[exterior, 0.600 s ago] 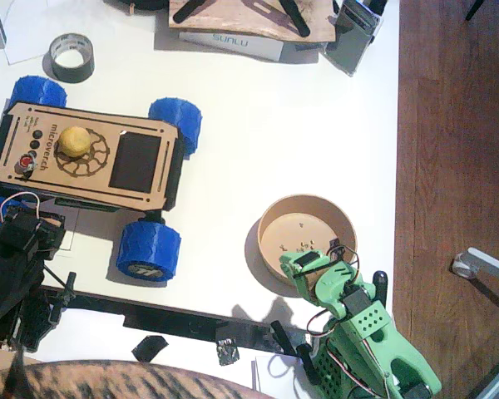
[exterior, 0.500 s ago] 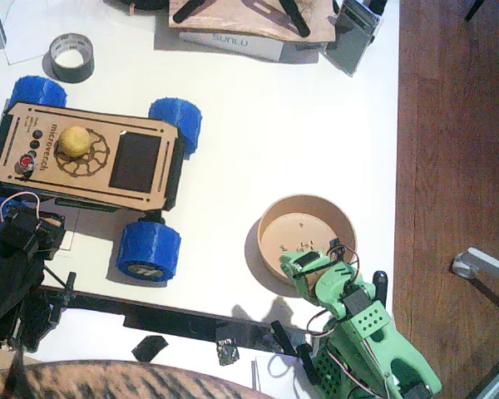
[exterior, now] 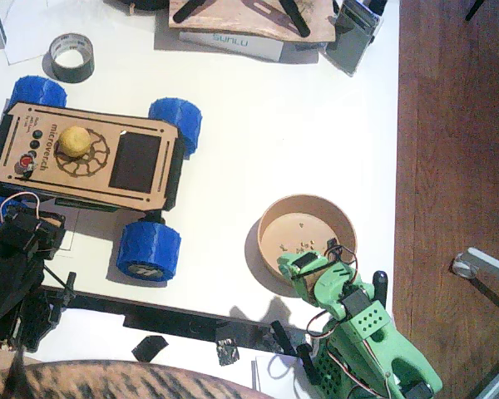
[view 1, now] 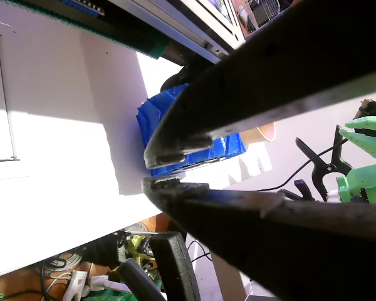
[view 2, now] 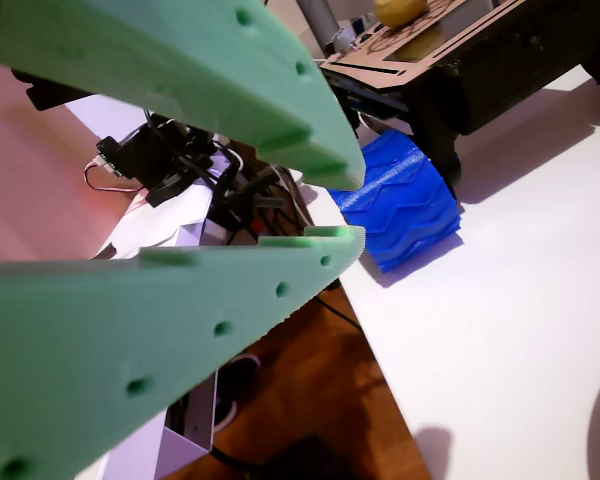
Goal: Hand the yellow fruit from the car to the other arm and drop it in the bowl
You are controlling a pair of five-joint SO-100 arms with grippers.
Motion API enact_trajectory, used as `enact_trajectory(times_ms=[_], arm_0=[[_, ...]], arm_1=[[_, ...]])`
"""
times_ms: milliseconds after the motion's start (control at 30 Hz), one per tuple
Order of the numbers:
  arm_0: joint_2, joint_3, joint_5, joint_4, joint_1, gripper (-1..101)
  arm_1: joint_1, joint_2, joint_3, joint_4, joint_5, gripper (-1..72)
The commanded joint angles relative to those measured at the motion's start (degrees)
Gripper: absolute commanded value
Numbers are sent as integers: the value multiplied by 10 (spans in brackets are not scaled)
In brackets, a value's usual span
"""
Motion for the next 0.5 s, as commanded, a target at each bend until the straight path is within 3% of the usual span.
enact_trajectory(times_ms=[0, 333, 467], arm_0=[[3, 0, 4, -1, -1, 2], [3, 0, 4, -1, -1, 2], [108, -10, 2, 31, 3, 2]], arm_1=[[-4, 7, -2, 1, -8, 1], [-4, 7, -2, 1, -6, 1], [-4, 7, -2, 1, -4, 1]])
